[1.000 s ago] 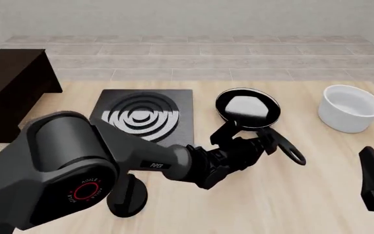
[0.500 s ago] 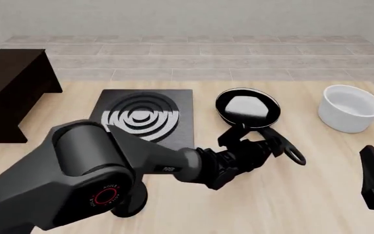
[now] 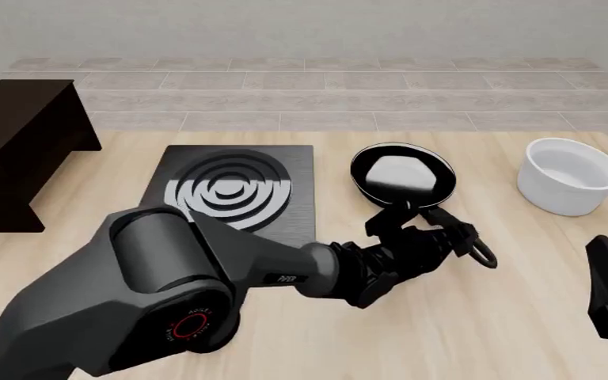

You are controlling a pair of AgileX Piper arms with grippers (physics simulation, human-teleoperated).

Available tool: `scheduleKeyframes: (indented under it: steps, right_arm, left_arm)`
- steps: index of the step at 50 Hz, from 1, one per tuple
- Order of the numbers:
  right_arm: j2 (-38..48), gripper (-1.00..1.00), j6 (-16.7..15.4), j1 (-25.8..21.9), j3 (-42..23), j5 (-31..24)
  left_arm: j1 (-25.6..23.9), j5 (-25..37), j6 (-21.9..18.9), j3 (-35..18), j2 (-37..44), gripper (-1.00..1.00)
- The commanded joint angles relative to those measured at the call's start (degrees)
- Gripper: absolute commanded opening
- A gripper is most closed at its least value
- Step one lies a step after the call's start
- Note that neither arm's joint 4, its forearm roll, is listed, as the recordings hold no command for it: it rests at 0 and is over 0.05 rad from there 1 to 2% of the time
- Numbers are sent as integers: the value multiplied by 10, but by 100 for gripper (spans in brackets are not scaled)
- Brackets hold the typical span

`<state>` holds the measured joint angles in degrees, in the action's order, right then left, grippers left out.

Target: Put the frying pan on top of the cabinet.

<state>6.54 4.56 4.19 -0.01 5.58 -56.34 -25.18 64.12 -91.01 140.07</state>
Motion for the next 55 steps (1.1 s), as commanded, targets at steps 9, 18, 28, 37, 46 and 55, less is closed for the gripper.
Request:
scheduleKeyframes:
  steps: [9, 18, 28, 37, 46, 55]
  right_arm:
    - [16, 100, 5, 2, 0, 14]
    - [25, 100, 5, 4, 0, 21]
    - [28, 100, 6, 5, 0, 23]
    - [33, 100, 7, 5, 0, 28]
    - [38, 100, 6, 5, 0, 33]
    - [41, 100, 6, 5, 0, 35]
  left_arm:
    - [-13, -1, 36, -30, 31, 100]
    - [-14, -2, 47, -42, 47, 100]
    - [-13, 0, 52, -54, 52, 100]
    - [-13, -2, 57, -65, 59, 100]
    - [-9, 3, 62, -80, 70, 100]
    - [-10, 2, 66, -93, 78, 100]
